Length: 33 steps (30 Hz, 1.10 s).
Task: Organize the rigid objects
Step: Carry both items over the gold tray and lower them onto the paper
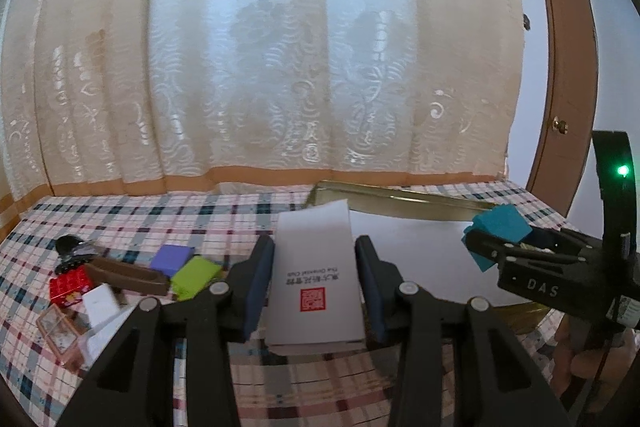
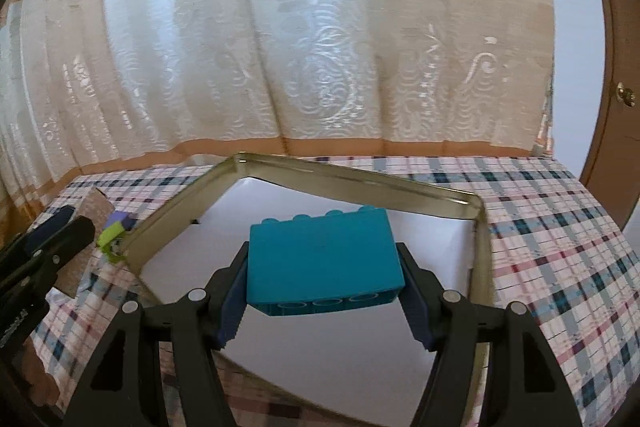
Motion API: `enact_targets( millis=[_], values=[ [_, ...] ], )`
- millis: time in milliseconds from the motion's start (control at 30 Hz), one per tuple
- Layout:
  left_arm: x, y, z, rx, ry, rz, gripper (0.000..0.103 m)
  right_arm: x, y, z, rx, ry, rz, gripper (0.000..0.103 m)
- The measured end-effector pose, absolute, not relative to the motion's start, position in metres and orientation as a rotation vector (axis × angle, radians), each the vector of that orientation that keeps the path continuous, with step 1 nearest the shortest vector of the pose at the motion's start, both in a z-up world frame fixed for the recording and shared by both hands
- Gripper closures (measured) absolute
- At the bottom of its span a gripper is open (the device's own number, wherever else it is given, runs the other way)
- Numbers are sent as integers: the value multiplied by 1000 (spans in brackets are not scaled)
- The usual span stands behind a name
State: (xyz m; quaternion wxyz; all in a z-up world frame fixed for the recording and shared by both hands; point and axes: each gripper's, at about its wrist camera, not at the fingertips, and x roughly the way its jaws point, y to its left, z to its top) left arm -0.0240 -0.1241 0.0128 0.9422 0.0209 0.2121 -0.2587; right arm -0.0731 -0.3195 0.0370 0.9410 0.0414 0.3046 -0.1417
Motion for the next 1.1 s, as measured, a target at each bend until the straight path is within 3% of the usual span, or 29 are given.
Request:
enact_targets(
  millis=[633,1033,1100],
  values=[
    [-32,-228,-1,167,466,-645,61,-78,-366,24,115,692,-423,34],
    [-27,-236,-4,169,477,-623,65,-73,-362,18,76,706,-425,34],
    [-27,-235,-4,166,474,-606,60,-72,-361,18,72,710,-429,34]
  ],
)
